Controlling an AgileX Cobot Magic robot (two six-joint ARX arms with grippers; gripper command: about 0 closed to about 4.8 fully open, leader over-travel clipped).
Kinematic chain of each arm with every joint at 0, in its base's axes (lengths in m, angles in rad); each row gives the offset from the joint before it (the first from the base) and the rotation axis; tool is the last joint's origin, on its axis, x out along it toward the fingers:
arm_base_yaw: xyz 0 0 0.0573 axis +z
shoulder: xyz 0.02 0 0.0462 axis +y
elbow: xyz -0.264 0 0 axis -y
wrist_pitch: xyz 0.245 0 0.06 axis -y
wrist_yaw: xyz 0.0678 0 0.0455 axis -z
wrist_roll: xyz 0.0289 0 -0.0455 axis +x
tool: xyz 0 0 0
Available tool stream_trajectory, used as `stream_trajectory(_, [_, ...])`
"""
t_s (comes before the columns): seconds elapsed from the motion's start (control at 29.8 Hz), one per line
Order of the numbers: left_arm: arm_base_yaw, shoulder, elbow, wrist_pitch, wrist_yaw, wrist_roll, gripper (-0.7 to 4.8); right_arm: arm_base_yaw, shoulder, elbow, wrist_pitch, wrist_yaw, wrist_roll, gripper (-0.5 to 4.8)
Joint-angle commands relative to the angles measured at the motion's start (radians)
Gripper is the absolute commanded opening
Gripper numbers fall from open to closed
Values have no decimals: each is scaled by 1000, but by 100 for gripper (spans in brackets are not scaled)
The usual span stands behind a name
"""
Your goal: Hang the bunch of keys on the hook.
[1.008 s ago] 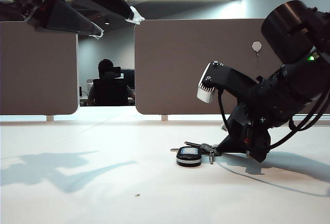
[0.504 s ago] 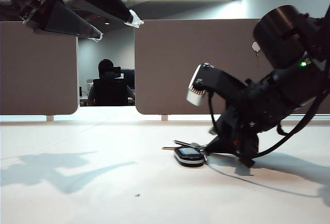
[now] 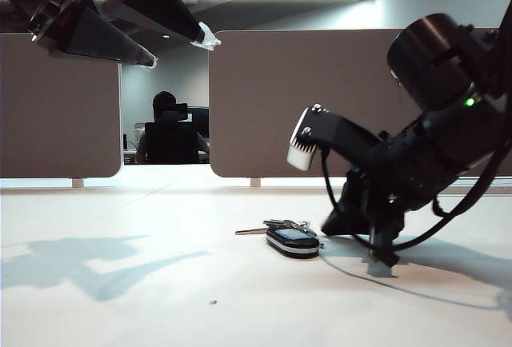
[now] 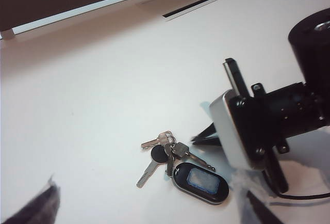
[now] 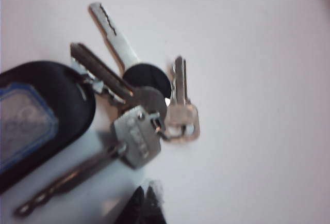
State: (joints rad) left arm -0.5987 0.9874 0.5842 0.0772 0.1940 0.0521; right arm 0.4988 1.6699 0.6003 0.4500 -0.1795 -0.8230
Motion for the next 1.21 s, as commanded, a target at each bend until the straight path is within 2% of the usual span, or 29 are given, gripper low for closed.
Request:
stream_trajectory(0.03, [0,-1,5,6,0,0,479,0,-89,6,-4,-10,185,-3])
stream_trajectory(0.2, [-1,-1,5,8,0,0,479,-4,-188,26,-5,-42,545,-3])
stream_trajectory(0.3, [0,-1,5,8,0,0,479,-4,-186,48,-7,-124,759,19])
stream_trajectory(0.34, [-1,-2,5,8,0,0,479,-4,-185,51,-7,-139,810,56])
stream_trajectory(0.4, [-1,-2,5,8,1,0,479,-2,-180,60,-10,-141,897,173])
stream_trajectory(0.44, [-1,-3,5,7,0,0,479,-2,-177,62,-12,-141,933,210])
stream_trajectory(0.47, [-1,-6,5,6,0,0,479,-2,-175,62,-13,-140,955,224])
stream_trajectory(0.64, [-1,-6,5,7,0,0,479,-2,-153,62,-76,-78,1000,225])
stream_trajectory(1.21, [0,-6,5,6,0,0,479,-2,69,153,-102,-78,1083,225])
